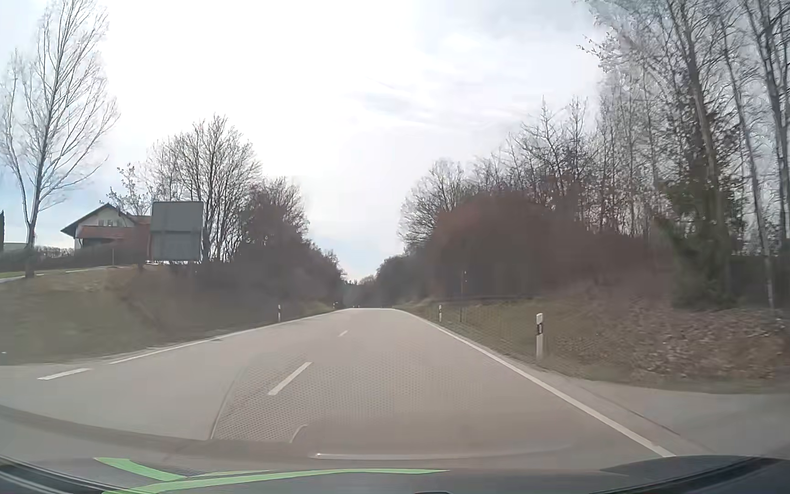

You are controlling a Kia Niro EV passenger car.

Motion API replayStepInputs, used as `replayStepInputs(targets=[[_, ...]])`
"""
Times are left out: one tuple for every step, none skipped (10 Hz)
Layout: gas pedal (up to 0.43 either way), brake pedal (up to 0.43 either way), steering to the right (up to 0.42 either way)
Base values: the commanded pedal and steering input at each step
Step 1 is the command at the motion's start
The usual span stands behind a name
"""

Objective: Follow the waypoints while adhering to traffic rules and regulations

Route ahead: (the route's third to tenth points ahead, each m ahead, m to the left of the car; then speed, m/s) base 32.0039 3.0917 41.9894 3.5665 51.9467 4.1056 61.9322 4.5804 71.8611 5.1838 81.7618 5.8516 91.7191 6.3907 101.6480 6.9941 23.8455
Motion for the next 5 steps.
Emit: replayStepInputs(targets=[[0.248, 0.0, 0.0], [0.248, 0.0, 0.0], [0.248, 0.0, 0.0], [0.228, 0.0, 0.0], [0.22, 0.0, 0.0]])
